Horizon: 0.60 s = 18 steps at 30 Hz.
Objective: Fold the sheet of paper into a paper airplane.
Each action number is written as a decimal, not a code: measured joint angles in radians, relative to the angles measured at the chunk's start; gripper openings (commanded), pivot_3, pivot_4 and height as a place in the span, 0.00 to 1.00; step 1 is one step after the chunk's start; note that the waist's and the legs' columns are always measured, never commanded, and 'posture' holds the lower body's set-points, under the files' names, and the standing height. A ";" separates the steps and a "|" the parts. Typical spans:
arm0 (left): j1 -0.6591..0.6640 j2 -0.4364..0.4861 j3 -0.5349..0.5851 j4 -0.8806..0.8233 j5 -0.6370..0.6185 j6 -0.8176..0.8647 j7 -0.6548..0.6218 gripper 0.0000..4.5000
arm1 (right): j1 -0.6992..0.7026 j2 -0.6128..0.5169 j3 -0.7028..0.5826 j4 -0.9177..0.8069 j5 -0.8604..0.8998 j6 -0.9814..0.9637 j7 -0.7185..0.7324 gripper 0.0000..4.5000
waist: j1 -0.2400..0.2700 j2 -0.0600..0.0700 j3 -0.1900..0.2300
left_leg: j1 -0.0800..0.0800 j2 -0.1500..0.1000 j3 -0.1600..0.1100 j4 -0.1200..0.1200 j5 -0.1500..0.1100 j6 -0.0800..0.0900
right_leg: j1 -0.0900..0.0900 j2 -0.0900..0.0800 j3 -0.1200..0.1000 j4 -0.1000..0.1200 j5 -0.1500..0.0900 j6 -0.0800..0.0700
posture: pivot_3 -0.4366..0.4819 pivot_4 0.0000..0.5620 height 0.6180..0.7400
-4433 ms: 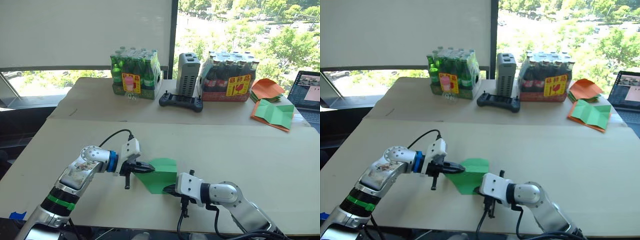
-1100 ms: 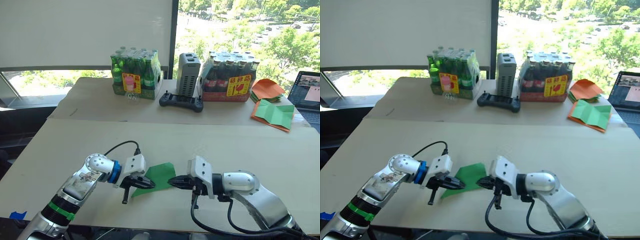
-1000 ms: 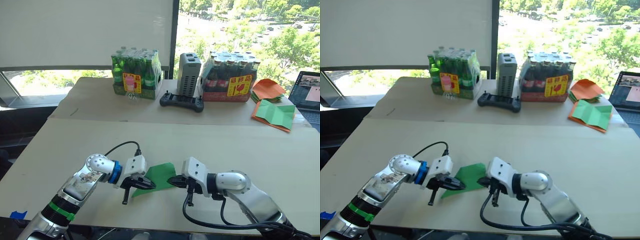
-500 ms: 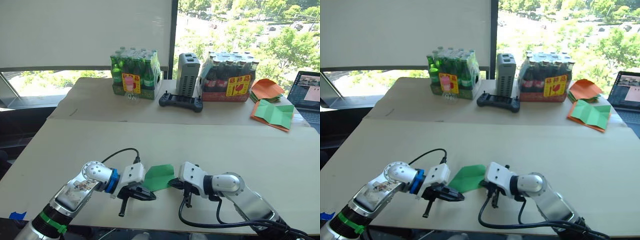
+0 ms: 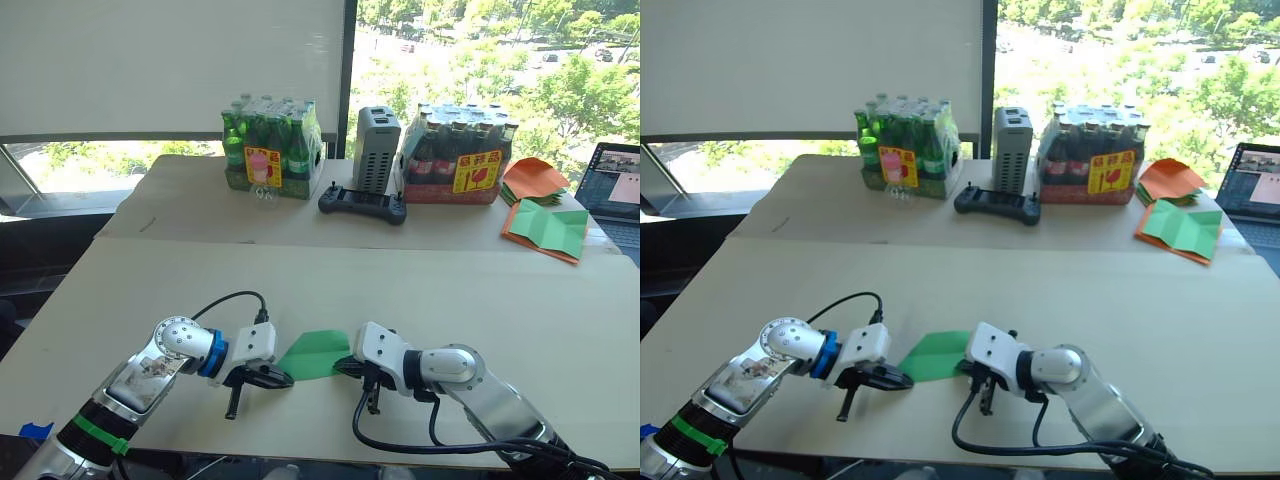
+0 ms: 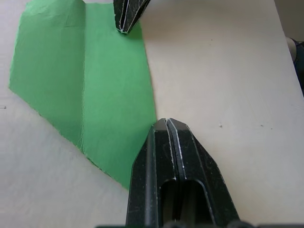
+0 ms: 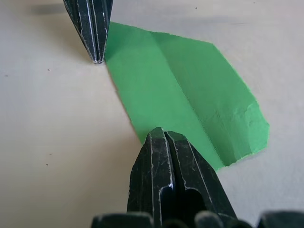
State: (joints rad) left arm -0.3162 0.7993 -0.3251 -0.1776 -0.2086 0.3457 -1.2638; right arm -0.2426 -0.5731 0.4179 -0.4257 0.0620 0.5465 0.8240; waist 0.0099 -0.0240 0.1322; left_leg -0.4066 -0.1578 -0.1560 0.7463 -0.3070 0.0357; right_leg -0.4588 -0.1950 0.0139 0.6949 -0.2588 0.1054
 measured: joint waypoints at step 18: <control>-0.026 -0.023 0.111 -0.030 -0.119 0.131 0.025 0.00 | -0.001 0.031 0.009 -0.014 -0.004 0.040 -0.032 0.00 | -0.001 0.000 0.000 | -0.001 0.000 -0.001 0.000 0.000 0.000 | -0.001 0.000 0.000 0.001 0.000 0.000 | 0.48 0.27 0.47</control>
State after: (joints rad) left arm -0.3425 0.7763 -0.2140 -0.2075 -0.3271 0.4769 -1.2390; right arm -0.2433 -0.5417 0.4269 -0.4394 0.0584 0.5864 0.7925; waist 0.0092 -0.0240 0.1322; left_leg -0.4074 -0.1581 -0.1565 0.7464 -0.3070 0.0358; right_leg -0.4599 -0.1949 0.0137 0.6956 -0.2588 0.1055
